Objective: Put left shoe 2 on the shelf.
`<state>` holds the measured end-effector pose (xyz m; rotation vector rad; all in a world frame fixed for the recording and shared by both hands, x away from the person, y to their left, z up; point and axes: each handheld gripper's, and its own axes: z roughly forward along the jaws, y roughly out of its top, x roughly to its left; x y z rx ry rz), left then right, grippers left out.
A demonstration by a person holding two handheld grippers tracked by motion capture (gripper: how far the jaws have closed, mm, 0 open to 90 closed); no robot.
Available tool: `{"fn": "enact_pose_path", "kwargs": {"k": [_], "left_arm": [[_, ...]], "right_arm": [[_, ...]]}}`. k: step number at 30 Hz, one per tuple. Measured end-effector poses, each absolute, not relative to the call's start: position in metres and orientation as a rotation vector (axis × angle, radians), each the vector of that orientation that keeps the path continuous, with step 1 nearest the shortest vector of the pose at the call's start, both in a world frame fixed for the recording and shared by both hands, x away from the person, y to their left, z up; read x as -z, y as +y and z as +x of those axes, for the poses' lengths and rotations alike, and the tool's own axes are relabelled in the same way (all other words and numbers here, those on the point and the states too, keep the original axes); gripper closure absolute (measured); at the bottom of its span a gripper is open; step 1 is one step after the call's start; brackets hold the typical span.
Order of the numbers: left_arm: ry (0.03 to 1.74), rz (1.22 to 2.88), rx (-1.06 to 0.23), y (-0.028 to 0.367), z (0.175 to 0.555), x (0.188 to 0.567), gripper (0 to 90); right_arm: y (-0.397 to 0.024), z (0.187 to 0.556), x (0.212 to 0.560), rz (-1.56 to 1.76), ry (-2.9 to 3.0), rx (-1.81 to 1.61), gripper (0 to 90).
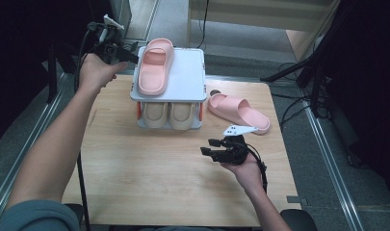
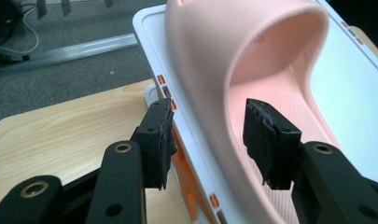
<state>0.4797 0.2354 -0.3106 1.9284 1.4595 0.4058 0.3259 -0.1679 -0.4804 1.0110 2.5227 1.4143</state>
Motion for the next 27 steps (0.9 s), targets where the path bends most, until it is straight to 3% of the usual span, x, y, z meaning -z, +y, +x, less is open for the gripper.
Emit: {"fn": "enact_pose_path", "kwargs": {"k": [13,27], "left_arm": [[1.377,1.941,-0.363,0.258,0.436,0.326,51.1],[1.356,1.970,-0.333,0.270,0.398,0.379,48.7]], "right_arm": [[-0.174,0.328,0.474,0.981,2.500,-1.428,49.2],[-0.188,0.339,0.466,0.966,2.469,-1.443,50.3]]}}
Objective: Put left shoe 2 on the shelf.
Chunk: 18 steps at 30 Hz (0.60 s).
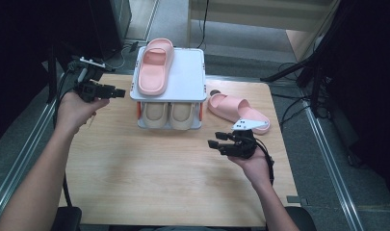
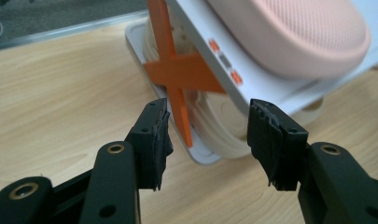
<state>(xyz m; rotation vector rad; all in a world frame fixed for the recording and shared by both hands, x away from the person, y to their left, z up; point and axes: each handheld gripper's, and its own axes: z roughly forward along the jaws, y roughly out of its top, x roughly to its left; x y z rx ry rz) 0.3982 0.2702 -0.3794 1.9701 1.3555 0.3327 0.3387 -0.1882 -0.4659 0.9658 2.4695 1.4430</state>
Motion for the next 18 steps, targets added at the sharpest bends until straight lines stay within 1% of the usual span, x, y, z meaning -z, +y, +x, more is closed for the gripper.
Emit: {"fn": "enact_pose_path", "kwargs": {"k": [9,13,18], "left_arm": [[1.351,1.955,-0.303,0.270,0.378,0.409,47.0],[1.345,1.967,-0.325,0.267,0.371,0.417,46.4],[1.330,1.984,-0.304,0.261,0.363,0.429,46.3]], "right_arm": [[-0.194,0.347,0.465,0.975,2.467,-1.409,51.0],[-0.198,0.352,0.465,0.974,2.459,-1.405,51.6],[-0.203,0.360,0.468,1.004,2.465,-1.422,52.1]]}}
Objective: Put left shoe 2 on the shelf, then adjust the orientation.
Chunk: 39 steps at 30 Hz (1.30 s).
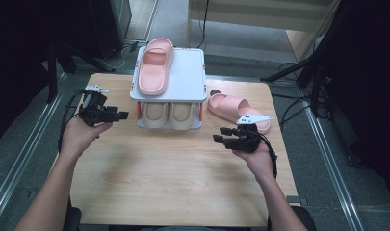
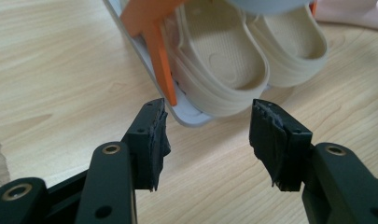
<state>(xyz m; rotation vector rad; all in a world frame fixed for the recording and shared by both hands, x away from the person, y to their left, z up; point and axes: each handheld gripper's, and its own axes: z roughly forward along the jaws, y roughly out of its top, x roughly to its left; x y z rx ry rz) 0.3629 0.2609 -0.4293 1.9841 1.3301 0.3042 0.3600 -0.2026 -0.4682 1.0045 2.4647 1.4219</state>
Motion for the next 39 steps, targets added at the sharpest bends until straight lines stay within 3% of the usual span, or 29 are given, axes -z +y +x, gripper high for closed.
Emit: {"fn": "enact_pose_path", "kwargs": {"k": [22,27,36,39], "left_arm": [[1.296,1.996,-0.278,0.258,0.335,0.471,44.8],[1.295,1.996,-0.278,0.260,0.333,0.474,44.9],[1.294,1.976,-0.284,0.262,0.322,0.474,44.2],[1.301,1.977,-0.283,0.264,0.320,0.476,44.2]], "right_arm": [[-0.226,0.404,0.477,0.980,2.447,-1.304,54.9],[-0.236,0.420,0.482,1.059,2.430,-1.288,62.2],[-0.254,0.439,0.483,1.136,2.331,-1.284,87.6],[-0.262,0.444,0.484,1.166,2.278,-1.284,90.0]]}}
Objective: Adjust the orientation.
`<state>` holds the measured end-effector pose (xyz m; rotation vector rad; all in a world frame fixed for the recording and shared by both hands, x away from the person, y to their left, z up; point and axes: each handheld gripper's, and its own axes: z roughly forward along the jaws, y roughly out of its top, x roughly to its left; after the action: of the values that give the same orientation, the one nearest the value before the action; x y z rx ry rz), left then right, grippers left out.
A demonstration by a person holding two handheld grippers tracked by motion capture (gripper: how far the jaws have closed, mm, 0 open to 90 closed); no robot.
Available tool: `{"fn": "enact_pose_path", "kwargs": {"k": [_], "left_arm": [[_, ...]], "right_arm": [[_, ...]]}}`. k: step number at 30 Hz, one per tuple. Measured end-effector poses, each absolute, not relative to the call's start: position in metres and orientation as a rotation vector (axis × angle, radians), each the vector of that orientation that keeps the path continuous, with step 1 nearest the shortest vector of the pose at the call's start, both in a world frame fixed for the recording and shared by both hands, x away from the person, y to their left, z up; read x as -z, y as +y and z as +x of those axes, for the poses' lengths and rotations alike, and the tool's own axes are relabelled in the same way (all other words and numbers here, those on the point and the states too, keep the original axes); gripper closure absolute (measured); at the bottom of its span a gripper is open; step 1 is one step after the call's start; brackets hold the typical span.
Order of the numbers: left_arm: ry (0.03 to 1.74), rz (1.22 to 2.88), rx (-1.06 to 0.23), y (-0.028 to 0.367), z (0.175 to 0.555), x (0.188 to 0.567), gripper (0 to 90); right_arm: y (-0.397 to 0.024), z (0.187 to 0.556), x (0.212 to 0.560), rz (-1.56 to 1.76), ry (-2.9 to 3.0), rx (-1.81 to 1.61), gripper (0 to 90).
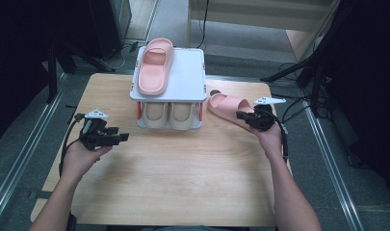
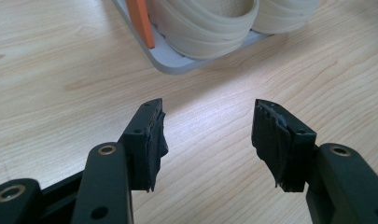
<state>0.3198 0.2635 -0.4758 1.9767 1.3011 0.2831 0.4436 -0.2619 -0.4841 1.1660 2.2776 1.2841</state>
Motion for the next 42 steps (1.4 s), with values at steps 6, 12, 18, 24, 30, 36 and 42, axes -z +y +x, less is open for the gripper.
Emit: {"fn": "enact_pose_path", "kwargs": {"k": [6,12,18,24,30,36,42], "left_arm": [[1.306,1.978,-0.281,0.265,0.316,0.477,44.2],[1.312,1.978,-0.277,0.264,0.313,0.480,44.2],[1.320,1.979,-0.273,0.266,0.312,0.482,44.2],[1.339,1.957,-0.269,0.272,0.312,0.481,43.9],[1.340,1.967,-0.271,0.272,0.312,0.482,43.5],[1.337,1.968,-0.270,0.272,0.313,0.483,43.4],[1.337,1.965,-0.262,0.272,0.313,0.483,43.3]], "right_arm": [[-0.276,0.458,0.490,1.271,2.243,-1.260,90.0],[-0.280,0.470,0.502,1.324,2.263,-1.204,90.0],[-0.278,0.476,0.509,1.346,2.283,-1.172,89.1],[-0.272,0.474,0.508,1.346,2.312,-1.169,89.1],[-0.264,0.471,0.508,1.339,2.337,-1.162,88.6],[-0.252,0.469,0.508,1.345,2.351,-1.162,88.6],[-0.235,0.467,0.507,1.341,2.359,-1.149,88.7]]}}
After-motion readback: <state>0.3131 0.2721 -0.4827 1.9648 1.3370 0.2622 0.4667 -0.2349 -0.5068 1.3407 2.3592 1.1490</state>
